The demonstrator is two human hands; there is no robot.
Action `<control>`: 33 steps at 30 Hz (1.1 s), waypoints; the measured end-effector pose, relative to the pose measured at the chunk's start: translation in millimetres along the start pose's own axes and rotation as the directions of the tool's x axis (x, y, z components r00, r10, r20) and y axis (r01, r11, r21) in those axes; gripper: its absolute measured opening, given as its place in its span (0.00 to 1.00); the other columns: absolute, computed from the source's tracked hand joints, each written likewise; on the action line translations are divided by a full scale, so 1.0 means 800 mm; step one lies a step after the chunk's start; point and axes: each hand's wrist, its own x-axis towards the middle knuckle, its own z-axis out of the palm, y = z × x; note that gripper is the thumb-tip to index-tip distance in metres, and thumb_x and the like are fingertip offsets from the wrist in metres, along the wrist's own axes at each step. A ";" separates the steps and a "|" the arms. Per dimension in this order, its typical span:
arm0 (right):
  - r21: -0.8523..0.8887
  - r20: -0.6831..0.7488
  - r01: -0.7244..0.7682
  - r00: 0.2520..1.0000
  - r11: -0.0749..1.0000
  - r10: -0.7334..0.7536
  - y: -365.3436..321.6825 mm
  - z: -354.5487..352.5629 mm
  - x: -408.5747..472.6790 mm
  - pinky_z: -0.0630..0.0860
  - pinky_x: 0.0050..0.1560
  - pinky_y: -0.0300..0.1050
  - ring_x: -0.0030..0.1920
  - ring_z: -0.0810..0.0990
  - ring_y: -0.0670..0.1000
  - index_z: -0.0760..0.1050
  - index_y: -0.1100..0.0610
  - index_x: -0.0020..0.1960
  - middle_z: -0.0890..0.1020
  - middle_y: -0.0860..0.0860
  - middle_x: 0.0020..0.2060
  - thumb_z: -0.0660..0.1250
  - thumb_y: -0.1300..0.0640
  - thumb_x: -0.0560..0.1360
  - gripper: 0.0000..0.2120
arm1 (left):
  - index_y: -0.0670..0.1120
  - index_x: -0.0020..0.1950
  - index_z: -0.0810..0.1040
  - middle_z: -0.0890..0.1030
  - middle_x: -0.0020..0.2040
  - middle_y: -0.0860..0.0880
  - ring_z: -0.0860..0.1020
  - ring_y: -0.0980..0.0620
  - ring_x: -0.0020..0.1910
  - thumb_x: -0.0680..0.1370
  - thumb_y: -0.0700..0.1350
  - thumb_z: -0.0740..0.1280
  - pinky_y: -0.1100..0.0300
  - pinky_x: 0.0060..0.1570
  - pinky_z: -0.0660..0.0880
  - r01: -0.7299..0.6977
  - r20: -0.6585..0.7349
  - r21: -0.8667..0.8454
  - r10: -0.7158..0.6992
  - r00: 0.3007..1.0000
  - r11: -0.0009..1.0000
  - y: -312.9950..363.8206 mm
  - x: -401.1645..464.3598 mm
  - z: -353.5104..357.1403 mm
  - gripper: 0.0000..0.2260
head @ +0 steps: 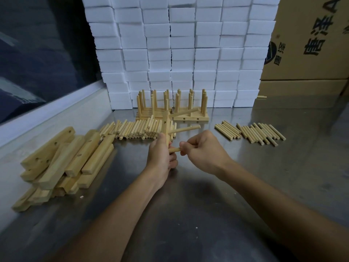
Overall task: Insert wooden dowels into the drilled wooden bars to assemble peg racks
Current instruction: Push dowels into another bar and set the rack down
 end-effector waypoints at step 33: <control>0.189 0.029 -0.183 0.983 0.965 0.181 0.028 -0.019 0.003 0.78 0.37 0.38 0.40 0.82 0.46 0.83 0.51 0.45 0.85 0.51 0.40 0.70 0.49 0.77 0.07 | 0.38 0.53 0.78 0.83 0.45 0.41 0.82 0.50 0.36 0.81 0.40 0.66 0.60 0.33 0.79 0.006 0.086 0.037 -0.009 0.996 0.999 0.000 0.002 -0.001 0.05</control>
